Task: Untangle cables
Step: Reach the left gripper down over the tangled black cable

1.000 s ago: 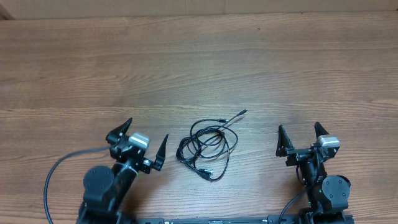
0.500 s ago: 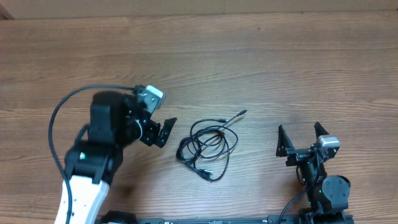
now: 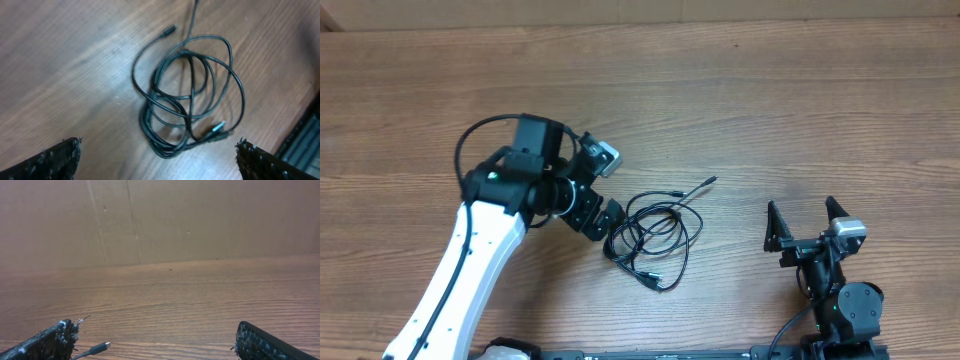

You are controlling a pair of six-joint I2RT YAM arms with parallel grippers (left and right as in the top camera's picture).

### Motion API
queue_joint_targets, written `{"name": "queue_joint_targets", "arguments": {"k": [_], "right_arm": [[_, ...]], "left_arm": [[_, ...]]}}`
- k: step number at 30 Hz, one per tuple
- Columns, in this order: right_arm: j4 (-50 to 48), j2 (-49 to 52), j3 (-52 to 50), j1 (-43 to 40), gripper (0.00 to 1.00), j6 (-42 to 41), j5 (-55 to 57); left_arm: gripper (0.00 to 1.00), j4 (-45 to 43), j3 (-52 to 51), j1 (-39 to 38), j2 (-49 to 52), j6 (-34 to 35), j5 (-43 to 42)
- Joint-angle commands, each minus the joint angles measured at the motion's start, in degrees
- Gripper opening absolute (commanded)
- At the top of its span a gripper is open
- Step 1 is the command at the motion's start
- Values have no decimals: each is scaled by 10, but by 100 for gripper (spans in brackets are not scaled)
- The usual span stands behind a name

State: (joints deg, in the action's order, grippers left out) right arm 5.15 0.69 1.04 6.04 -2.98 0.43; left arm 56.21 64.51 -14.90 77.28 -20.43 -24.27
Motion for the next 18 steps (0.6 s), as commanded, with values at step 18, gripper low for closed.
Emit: {"name": "queue_joint_targets", "arguments": {"k": [18], "right_arm": [[-3, -5, -6, -2, 100, -2, 3]], "left_arm": [[100, 22, 10, -9, 201, 174, 45]]}}
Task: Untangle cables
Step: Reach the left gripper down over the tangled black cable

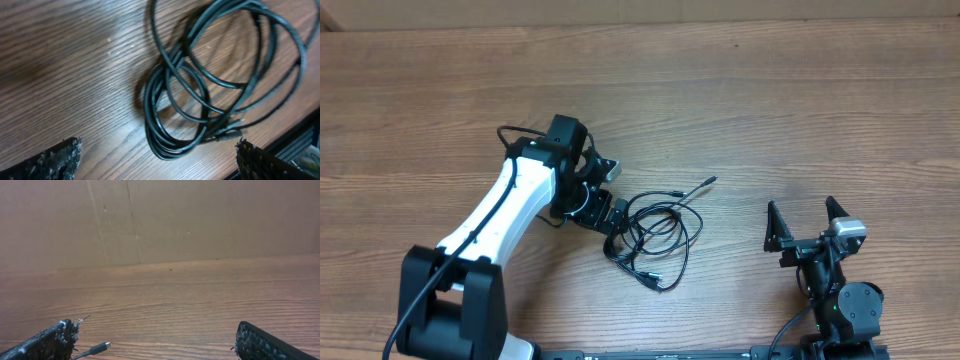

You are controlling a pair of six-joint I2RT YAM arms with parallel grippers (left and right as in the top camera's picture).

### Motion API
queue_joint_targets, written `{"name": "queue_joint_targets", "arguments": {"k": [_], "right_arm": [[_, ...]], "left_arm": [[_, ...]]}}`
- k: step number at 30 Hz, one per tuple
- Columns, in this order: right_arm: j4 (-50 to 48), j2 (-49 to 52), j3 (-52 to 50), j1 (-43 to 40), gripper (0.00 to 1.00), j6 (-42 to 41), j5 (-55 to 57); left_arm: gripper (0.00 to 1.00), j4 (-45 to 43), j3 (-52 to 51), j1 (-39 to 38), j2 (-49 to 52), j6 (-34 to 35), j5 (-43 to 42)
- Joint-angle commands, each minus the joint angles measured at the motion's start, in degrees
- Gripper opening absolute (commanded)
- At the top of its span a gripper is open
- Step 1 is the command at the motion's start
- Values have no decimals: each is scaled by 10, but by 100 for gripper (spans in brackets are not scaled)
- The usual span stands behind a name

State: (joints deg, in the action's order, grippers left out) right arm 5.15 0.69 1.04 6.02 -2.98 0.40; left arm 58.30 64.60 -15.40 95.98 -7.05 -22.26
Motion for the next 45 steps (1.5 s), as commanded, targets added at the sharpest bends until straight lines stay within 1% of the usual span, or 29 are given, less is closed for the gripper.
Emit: {"name": "queue_joint_targets", "arguments": {"k": [1, 6, 8, 10, 15, 27, 33, 38, 39, 41, 42, 45], "right_arm": [[-3, -5, -6, -2, 100, -2, 4], [-3, -5, -6, -2, 100, -2, 4], [-3, -5, -6, -2, 100, -2, 4], [-3, -5, -6, -2, 100, -2, 4], [-3, -5, -6, -2, 100, -2, 4], [-3, -5, -6, -2, 100, -2, 4], [-3, -5, -6, -2, 100, -2, 4], [-3, -5, -6, -2, 100, -2, 4], [-3, -5, -6, -2, 100, -2, 4], [-3, -5, -6, -2, 100, -2, 4], [-3, -5, -6, -2, 100, -2, 4], [-3, -5, -6, -2, 100, -2, 4]], "left_arm": [[100, 0, 7, -4, 15, 45, 33], [100, 7, 1, -10, 15, 38, 36], [100, 15, -8, -23, 15, 36, 62], [100, 12, -21, -31, 15, 36, 67], [100, -21, -61, -37, 15, 41, 66], [100, -74, -63, -37, 15, 41, 61], [100, -76, -65, -38, 15, 41, 61], [100, -83, -91, -38, 15, 41, 62], [98, -88, -95, -38, 15, 41, 62], [84, -103, -110, -38, 15, 47, 61], [79, -110, -115, -38, 15, 53, 61], [68, -129, -127, -38, 15, 60, 57]]}}
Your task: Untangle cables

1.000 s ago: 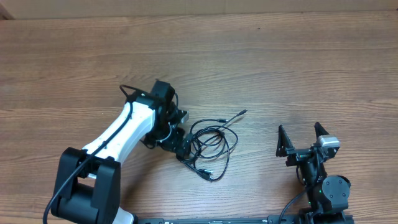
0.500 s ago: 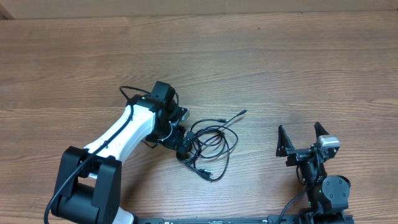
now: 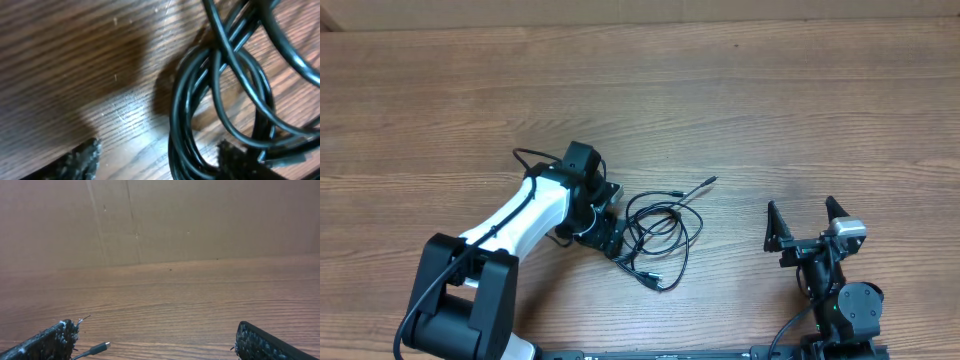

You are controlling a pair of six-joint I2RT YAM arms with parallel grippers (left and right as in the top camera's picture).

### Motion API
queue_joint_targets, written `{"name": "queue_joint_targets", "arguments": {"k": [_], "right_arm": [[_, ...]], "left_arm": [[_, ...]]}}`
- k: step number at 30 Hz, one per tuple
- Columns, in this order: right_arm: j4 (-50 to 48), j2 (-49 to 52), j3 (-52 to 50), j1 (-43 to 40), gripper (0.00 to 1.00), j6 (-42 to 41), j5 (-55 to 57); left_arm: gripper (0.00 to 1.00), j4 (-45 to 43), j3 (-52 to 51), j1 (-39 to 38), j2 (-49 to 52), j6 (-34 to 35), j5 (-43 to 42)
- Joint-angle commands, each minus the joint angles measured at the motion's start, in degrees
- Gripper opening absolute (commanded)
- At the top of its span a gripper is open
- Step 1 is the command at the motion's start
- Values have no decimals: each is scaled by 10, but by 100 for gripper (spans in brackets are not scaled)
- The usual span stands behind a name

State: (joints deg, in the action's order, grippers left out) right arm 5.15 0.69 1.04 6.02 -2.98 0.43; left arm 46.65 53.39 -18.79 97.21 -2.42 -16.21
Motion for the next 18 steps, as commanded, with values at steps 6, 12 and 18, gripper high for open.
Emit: {"name": "queue_joint_targets", "arguments": {"k": [6, 12, 18], "right_arm": [[-3, -5, -6, -2, 100, -2, 3], [-3, -5, -6, -2, 100, -2, 3], [-3, -5, -6, -2, 100, -2, 3]], "left_arm": [[40, -34, -14, -4, 3, 14, -4], [19, -46, -15, -4, 3, 12, -4], [4, -74, -15, -4, 3, 3, -3]]}}
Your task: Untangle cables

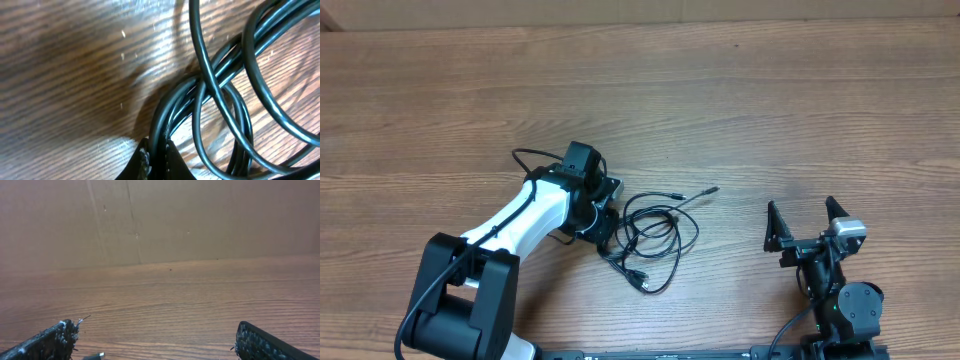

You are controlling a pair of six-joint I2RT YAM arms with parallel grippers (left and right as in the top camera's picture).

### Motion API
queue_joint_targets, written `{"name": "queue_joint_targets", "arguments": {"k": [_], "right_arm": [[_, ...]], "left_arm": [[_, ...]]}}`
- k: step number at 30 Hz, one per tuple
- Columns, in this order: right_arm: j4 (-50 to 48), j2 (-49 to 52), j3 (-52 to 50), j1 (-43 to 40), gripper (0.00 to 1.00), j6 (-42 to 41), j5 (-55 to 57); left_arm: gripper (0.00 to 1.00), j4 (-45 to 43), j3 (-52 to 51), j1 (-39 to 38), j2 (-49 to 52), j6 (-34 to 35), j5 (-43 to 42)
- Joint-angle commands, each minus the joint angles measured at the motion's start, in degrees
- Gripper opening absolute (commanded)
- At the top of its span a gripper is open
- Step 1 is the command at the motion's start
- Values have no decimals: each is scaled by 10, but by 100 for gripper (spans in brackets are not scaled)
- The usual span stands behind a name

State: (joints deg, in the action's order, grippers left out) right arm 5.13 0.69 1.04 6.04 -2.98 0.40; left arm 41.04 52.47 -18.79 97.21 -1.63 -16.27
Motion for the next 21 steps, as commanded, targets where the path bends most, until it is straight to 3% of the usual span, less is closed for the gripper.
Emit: {"name": "queue_joint_targets", "arguments": {"k": [1, 7, 21], "right_arm": [[-3, -5, -6, -2, 100, -2, 4], [-3, -5, -6, -2, 100, -2, 4], [-20, -5, -6, -2, 100, -2, 4]], "left_arm": [[4, -28, -5, -4, 3, -5, -3], [4, -99, 1, -4, 3, -12, -3], [4, -120, 150, -4, -34, -182, 15]]}}
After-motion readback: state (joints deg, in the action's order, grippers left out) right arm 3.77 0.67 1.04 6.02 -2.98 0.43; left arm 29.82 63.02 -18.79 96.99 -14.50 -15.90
